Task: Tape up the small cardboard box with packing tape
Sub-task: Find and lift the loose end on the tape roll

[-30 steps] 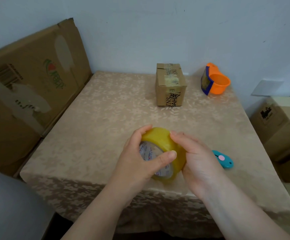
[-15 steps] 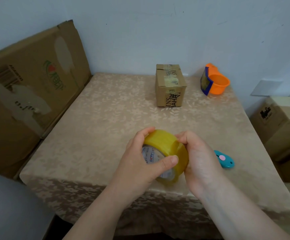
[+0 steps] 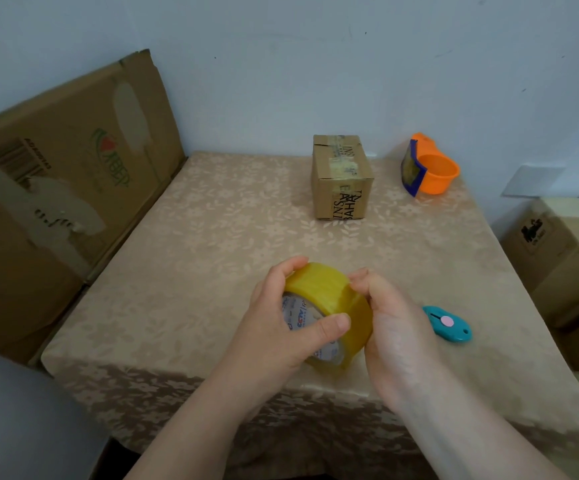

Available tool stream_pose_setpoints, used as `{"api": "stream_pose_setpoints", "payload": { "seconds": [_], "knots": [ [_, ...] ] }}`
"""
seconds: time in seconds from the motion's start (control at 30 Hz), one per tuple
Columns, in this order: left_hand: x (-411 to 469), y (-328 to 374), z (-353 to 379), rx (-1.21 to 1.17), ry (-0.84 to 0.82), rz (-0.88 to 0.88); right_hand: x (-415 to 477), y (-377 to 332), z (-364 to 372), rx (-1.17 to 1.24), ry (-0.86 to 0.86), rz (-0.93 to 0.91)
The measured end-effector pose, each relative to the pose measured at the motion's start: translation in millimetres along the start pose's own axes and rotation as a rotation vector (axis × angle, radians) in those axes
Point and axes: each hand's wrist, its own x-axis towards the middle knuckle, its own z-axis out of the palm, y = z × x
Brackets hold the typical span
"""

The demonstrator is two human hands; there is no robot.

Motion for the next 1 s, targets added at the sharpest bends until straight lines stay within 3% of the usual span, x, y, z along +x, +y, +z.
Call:
{"api": "stream_pose_setpoints", "payload": {
  "seconds": [0.37, 0.6, 0.83, 0.93, 1.0],
  "knots": [
    [-3, -3, 2, 0.015, -0.011, 0.031, -6, -5, 2, -0.025, 0.036, 0.035],
    [-4, 1, 6, 0.084, 0.102, 0.059, -8, -9, 3, 0.080, -0.078, 0.083],
    [-7, -4, 0, 0.307, 0.211, 0.142, -11, -14, -2, -0.808, 0.015, -0.411],
    [-5, -6, 0, 0.354, 0.238, 0.161, -13, -11, -3, -0.988, 0.043, -0.548],
    [-5, -5, -1, 0.329, 0.262, 0.151, -13, -10, -4, -0.974, 0.070, -0.546]
  ]
}}
